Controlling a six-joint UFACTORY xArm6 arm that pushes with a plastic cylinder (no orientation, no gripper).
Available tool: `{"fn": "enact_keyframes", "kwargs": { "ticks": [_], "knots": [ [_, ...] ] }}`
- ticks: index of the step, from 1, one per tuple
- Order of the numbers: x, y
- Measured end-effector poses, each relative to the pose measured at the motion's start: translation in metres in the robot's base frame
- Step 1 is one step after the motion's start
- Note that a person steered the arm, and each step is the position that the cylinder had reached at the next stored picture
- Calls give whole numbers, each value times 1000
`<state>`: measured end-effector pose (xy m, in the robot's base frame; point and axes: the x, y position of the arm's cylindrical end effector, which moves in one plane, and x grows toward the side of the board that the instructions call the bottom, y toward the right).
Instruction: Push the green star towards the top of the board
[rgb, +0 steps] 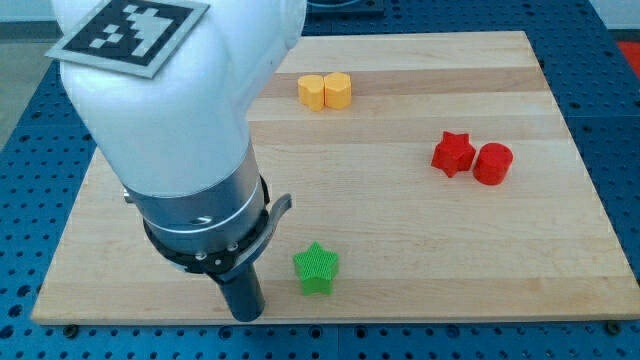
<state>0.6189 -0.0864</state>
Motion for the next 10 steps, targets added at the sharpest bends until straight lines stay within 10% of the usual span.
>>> {"fn": "enact_keyframes", "kwargs": {
  "ticks": [3, 10],
  "knots": [
    [-1, 116],
    [-54, 45]
  ]
}}
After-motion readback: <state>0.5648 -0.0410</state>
